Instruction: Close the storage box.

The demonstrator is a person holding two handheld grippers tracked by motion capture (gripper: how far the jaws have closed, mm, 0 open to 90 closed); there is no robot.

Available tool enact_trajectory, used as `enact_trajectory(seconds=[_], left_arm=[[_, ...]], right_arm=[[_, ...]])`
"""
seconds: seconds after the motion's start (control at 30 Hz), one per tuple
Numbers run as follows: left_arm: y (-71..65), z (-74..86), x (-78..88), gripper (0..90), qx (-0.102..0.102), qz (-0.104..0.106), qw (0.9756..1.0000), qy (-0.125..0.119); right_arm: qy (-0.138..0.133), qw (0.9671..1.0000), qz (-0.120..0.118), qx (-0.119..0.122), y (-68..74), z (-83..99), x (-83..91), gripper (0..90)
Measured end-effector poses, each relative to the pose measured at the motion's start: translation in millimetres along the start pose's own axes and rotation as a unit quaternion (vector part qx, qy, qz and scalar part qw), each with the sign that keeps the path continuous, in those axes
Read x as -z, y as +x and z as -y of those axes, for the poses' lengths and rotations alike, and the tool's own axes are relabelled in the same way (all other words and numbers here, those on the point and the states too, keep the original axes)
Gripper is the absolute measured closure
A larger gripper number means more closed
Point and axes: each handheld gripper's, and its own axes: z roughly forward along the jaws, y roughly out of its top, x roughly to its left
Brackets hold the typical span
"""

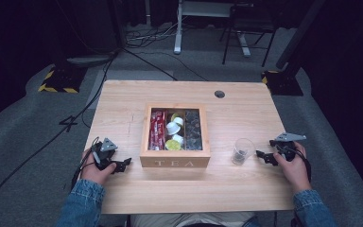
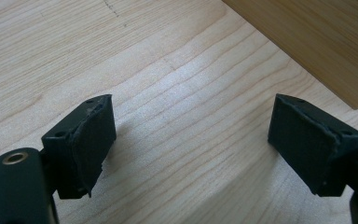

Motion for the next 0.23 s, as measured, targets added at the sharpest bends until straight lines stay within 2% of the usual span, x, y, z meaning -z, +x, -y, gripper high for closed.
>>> enact_trajectory(seconds=[0.23], left_arm=[[-0.1,0.0,0.0,15.4,0.0,0.0,1.0,0.0]], right_arm=[[0.0,1.0,0.0,0.0,0.0,-0.1,-0.3,12.1]])
